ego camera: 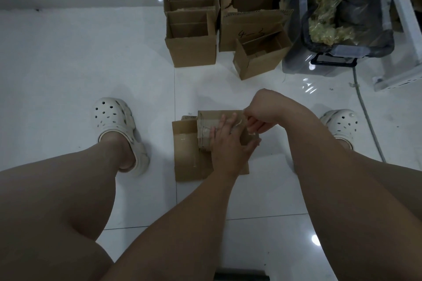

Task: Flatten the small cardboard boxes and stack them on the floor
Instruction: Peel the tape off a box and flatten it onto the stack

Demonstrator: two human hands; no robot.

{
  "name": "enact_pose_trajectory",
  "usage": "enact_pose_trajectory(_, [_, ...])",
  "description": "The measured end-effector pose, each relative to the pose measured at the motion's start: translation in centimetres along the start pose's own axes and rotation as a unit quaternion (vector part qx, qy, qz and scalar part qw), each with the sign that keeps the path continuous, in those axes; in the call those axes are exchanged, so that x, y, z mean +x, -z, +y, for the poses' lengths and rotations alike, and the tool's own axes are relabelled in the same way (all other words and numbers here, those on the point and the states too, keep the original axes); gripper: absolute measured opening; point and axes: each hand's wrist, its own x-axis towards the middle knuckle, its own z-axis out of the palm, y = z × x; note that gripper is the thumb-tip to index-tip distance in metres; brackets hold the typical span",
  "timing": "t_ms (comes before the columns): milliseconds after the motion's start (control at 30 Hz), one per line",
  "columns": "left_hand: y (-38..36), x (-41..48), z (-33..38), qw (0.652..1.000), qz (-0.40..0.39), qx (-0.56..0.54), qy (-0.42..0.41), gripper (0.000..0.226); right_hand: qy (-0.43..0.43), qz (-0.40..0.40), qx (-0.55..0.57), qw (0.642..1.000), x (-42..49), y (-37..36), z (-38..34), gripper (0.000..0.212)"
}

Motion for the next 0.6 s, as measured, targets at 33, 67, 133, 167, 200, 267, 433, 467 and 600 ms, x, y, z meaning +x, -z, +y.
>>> enact_pose_trajectory(33, [0.0,0.2,0.1,1.0,0.006,-0.012,0.009,0.049,0.008,-0.001,-0.015,1.0,-0.1,-0.1,-0.3,0.023])
enact_pose_trajectory(67, [-0.1,0.2,0.2,1.0,0.01,-0.016,0.013,0.045,0.019,-0.001,-0.036,0.999,-0.5,-0.2,-0.8,0.022])
enact_pose_trajectory(133, [-0.1,0.3,0.4,0.999,0.025,-0.021,0.018,0.039,0.057,-0.003,-0.129,0.99,-1.3,-0.8,-1.7,0.027])
enact_pose_trajectory(167, [0.0,0.2,0.5,0.999,0.035,-0.031,0.027,0.036,0.074,-0.007,-0.19,0.979,-1.8,-1.2,-2.2,0.029])
enact_pose_trajectory(200, [0.1,0.3,0.4,0.998,0.039,-0.041,0.041,0.033,0.093,-0.001,-0.238,0.967,-2.3,-1.7,-2.7,0.029])
enact_pose_trajectory(267, [0.5,0.4,0.5,0.996,0.033,-0.044,0.076,0.036,0.123,0.016,-0.281,0.952,-2.6,-2.6,-3.4,0.028])
enact_pose_trajectory(433, [0.9,1.0,1.2,0.982,0.068,-0.127,0.124,0.027,0.122,0.035,-0.22,0.967,-1.4,-1.7,-2.1,0.012])
enact_pose_trajectory(467, [0.9,1.0,1.3,0.981,0.065,-0.136,0.12,0.031,0.104,0.075,-0.178,0.976,-0.9,-1.2,-1.3,0.007])
enact_pose_trajectory(600, [0.5,0.8,1.0,0.982,0.053,-0.141,0.117,0.037,0.043,0.222,-0.044,0.973,0.8,0.6,2.4,0.031])
